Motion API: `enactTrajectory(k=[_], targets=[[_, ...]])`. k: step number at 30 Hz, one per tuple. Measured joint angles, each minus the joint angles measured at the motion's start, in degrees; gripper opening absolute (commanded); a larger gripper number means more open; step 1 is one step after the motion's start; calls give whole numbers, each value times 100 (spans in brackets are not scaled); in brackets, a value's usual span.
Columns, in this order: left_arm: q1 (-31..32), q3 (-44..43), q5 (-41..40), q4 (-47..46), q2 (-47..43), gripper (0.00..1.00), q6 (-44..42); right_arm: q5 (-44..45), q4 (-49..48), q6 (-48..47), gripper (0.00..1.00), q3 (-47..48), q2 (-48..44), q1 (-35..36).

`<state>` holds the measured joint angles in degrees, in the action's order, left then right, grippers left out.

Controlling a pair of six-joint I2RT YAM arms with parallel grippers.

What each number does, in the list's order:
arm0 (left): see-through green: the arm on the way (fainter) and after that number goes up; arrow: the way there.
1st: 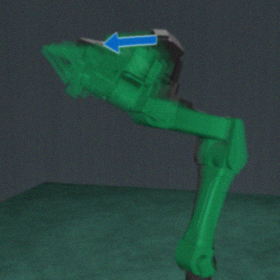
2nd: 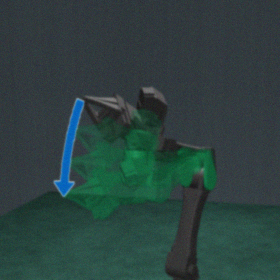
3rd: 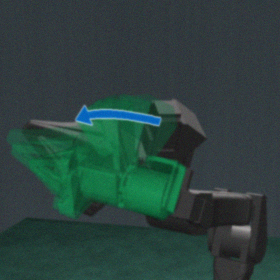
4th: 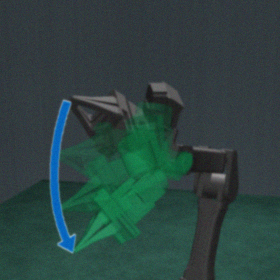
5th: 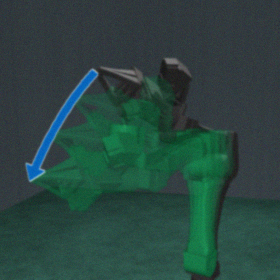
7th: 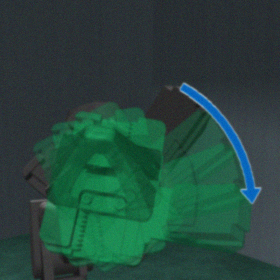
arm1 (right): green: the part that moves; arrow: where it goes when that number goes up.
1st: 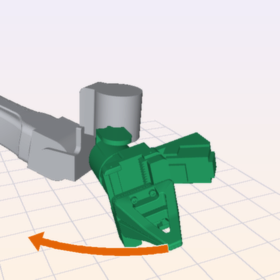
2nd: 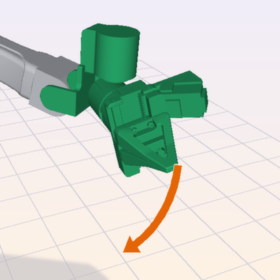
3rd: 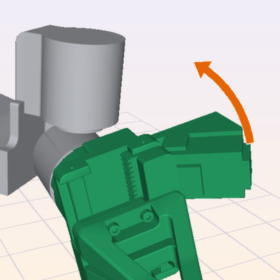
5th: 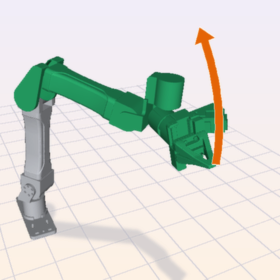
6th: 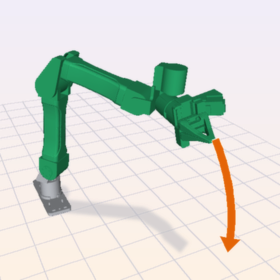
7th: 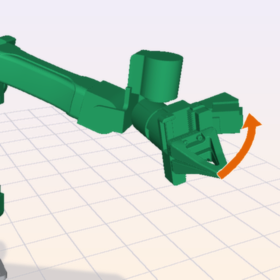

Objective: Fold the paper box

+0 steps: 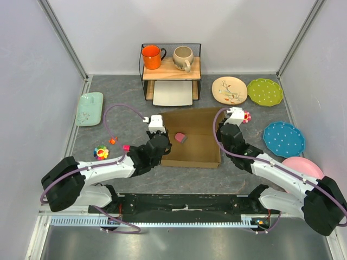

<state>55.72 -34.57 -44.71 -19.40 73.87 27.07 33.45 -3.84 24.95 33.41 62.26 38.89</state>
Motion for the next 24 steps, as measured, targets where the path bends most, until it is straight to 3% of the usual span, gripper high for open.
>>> enactTrajectory(k=[13, 24], targets=[[400, 584, -236, -479, -173, 19, 372, 9, -518, 140, 1, -625, -472, 118], [555, 1379, 125, -304, -269, 19, 964, 70, -527, 501, 2, -754, -496, 258]])
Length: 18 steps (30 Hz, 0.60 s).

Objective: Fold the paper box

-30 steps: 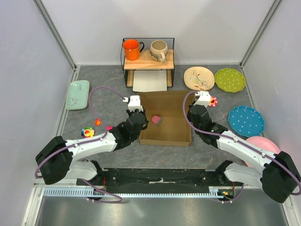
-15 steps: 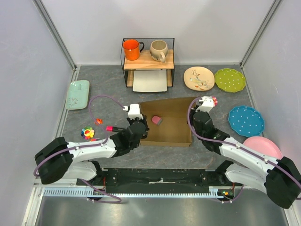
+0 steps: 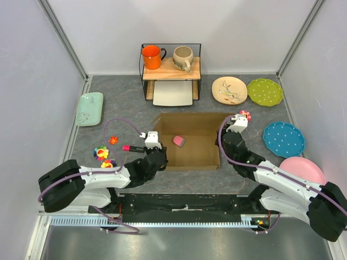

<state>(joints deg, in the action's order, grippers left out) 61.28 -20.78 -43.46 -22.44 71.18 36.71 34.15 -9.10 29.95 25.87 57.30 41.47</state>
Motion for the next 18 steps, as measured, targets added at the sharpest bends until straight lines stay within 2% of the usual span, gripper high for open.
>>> enactTrajectory(k=[9, 12, 16, 18], targets=[[85, 48, 20, 92, -461, 23, 52, 26, 138, 160, 6, 11, 17, 42], [85, 70, 28, 369, -1014, 27, 35, -31, 400, 245, 6, 9, 22, 72], [87, 210, -7, 813, -2070, 40, -37, -70, 575, 306, 6, 13, 44, 81], [85, 310, -59, 1075, -2667, 43, -122, -74, 597, 326, 6, 15, 37, 79]])
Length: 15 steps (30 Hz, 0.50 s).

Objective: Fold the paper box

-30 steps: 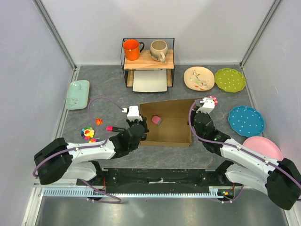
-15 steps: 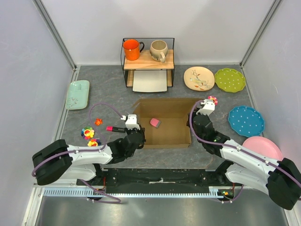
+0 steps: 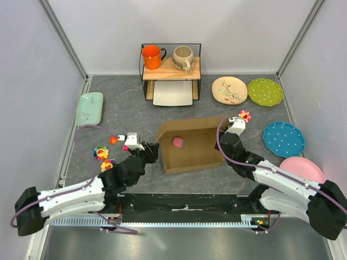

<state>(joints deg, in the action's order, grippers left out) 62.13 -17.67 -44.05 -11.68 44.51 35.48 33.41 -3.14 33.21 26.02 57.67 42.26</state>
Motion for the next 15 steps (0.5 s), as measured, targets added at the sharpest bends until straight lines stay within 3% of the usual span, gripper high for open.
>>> enactTrajectory(k=[8, 13, 15], targets=[[0, 363, -57, 444, -1611, 50, -564, -11, 74, 4, 7, 61, 20, 2], [2, 544, 103, 426, -1687, 68, -1128, -20, 186, 0, 7, 136, 33, 2], [0, 551, 221, 363, -1633, 70, -1456, -26, 245, -9, 7, 177, 42, 2]])
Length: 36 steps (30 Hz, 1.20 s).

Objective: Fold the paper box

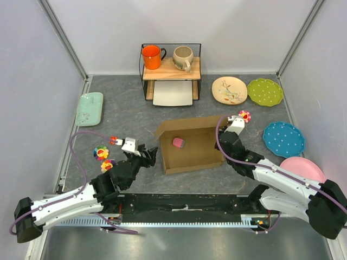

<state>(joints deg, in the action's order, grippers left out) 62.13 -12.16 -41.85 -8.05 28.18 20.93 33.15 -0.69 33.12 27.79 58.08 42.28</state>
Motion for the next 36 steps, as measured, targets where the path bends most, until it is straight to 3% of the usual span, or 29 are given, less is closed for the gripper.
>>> enactTrajectory(k=[11, 15, 16, 19, 20, 24, 33, 36], targets=[[4, -463, 739, -269, 826, 78, -1353, -33, 273, -105, 7, 153, 2, 26], [4, -717, 767, -417, 1276, 75, -1906, -33, 289, -144, 8, 162, 7, 33], [4, -828, 772, -455, 1440, 74, -2033, -33, 289, -146, 8, 162, 7, 35], [4, -1102, 798, -518, 1947, 53, -2310, -33, 286, -157, 7, 162, 11, 35], [4, -1145, 800, -551, 2057, 36, -2380, -33, 286, -164, 8, 162, 9, 35], [-2, -1167, 789, -675, 2227, 3, -2531, -20, 289, -166, 7, 162, 7, 35], [-55, -1596, 323, -796, 2994, 2, -2387, 256, 522, -164, 9, 219, -44, 9], [-55, -1685, 79, -973, 3292, 2, -2118, 297, 575, -142, 15, 238, -37, 46]])
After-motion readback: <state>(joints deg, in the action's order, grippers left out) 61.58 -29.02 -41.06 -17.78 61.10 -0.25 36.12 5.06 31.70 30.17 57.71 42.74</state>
